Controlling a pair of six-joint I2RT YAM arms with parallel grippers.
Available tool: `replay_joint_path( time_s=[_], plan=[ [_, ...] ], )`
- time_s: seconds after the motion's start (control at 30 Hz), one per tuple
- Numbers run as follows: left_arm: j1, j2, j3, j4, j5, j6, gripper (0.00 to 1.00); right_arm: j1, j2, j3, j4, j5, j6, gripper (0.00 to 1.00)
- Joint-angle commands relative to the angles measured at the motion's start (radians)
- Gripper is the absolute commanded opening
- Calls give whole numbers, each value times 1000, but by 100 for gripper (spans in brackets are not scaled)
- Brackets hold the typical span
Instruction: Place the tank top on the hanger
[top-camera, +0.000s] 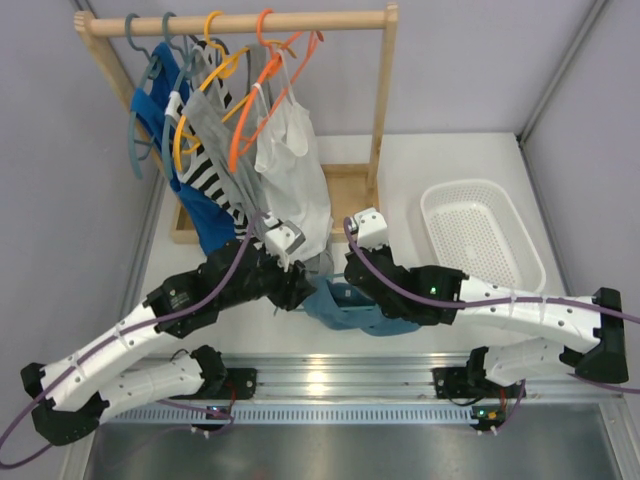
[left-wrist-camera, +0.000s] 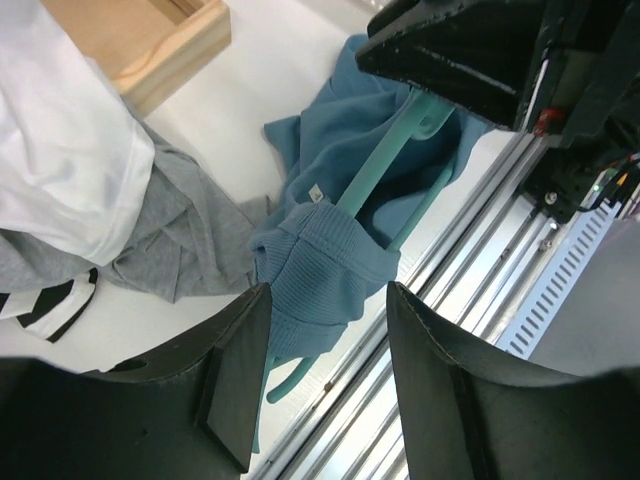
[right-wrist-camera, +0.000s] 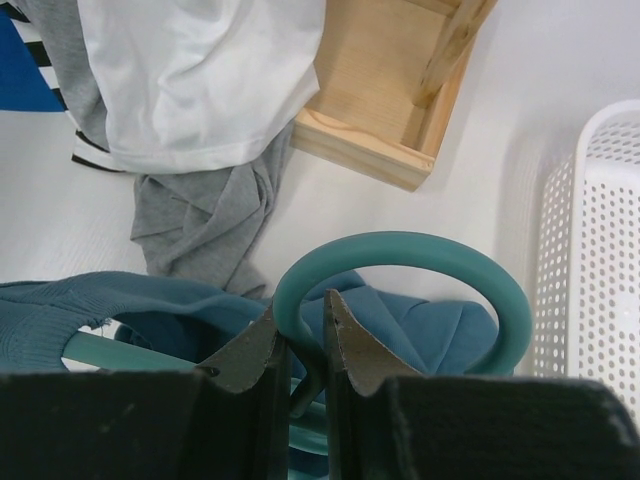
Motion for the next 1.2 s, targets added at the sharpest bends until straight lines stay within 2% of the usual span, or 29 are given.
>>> replay_joint_path(
  time_s=[0.0,0.23,0.57,0.9,1.17],
  plan=[
    [0,12,-18,-18,39,35,55,21,-29,1,54,0,-9,0],
    [7,47,-33,-26,3,78,54,24,-28,4,45,-1,-15,0],
    [11,81,-61,37,64,119,52,26,-43,8,54,-15,-44,0],
    [22,93,-90,157,162,83,39,32,-60,7,55,-23,-47,0],
    [22,96,-116,246,208,38,34,47,-48,25,52,-15,-56,0]
  ],
)
